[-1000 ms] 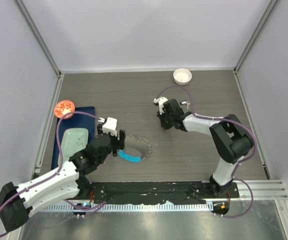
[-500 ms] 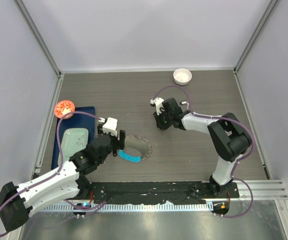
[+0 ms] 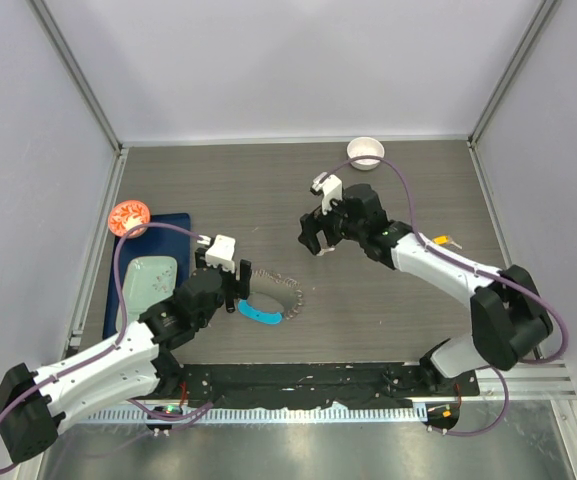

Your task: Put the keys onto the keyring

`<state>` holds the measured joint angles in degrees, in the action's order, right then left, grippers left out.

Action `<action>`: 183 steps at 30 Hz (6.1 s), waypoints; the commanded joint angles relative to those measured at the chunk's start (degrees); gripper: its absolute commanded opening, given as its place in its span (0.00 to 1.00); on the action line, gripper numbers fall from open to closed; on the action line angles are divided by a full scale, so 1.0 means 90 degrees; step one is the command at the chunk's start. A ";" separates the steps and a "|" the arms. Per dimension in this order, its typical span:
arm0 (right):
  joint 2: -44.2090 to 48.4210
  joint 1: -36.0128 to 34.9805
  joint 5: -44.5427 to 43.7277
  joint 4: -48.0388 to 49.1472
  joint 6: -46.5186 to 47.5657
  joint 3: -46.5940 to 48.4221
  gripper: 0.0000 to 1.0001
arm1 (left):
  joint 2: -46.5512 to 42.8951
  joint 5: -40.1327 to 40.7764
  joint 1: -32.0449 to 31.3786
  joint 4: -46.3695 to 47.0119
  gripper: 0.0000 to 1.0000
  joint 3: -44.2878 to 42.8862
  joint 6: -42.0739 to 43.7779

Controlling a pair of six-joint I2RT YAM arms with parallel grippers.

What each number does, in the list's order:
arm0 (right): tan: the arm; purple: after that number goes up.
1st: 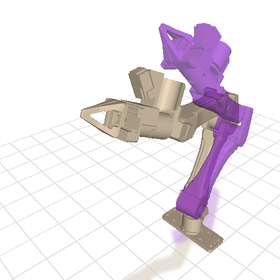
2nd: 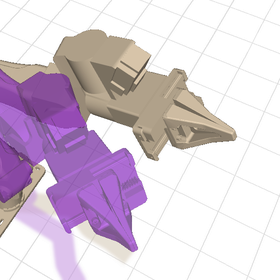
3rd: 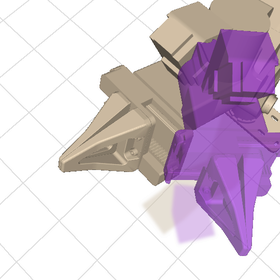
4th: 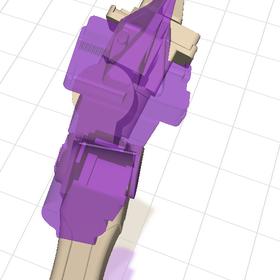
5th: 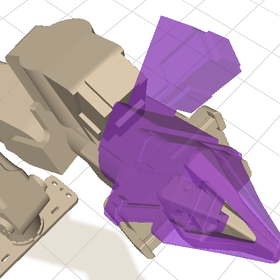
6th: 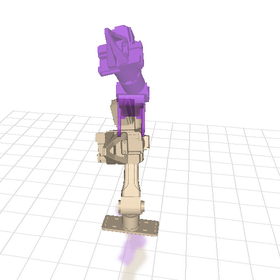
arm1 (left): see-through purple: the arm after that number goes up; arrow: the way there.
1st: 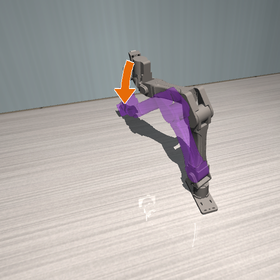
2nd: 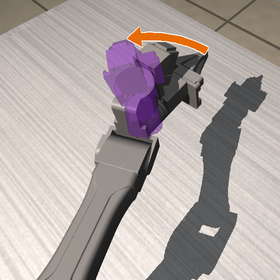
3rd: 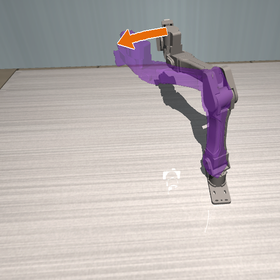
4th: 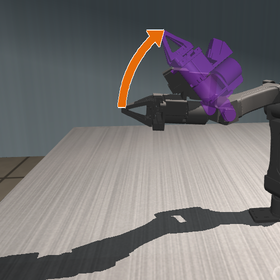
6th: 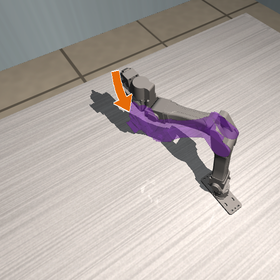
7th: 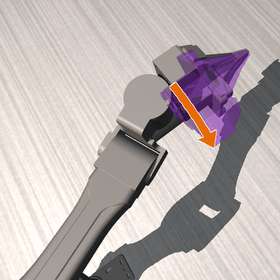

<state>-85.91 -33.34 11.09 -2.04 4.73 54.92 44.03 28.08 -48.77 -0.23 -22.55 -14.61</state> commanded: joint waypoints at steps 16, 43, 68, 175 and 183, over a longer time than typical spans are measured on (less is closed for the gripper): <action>-0.1136 -0.1285 0.0768 0.0726 -0.0340 0.0216 0.82 | -0.0117 0.1177 0.0019 0.0387 1.00 0.0190 -0.0417; -0.0963 -0.1803 0.0925 -0.0026 -0.1180 -0.0116 0.47 | 0.0283 0.0924 0.0019 0.0338 0.99 0.0054 -0.0388; -0.0319 -0.1880 -0.0088 -0.1179 -0.0467 -0.0221 0.43 | 0.0244 0.0797 0.0019 0.0318 0.98 0.0044 -0.0330; 0.1938 -0.2136 0.0102 0.5019 -0.0984 -0.2536 0.01 | -0.1914 -0.1869 0.0009 0.1802 0.91 0.0680 0.0256; 0.2650 -0.1393 0.1081 0.6047 -0.1375 -0.3094 0.01 | -0.1270 -0.2746 0.0009 0.2183 0.91 0.0230 0.0334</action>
<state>-66.98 -47.53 14.20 41.12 -5.91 27.97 30.06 9.96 -48.73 13.19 -16.62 -12.97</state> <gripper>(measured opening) 0.040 0.910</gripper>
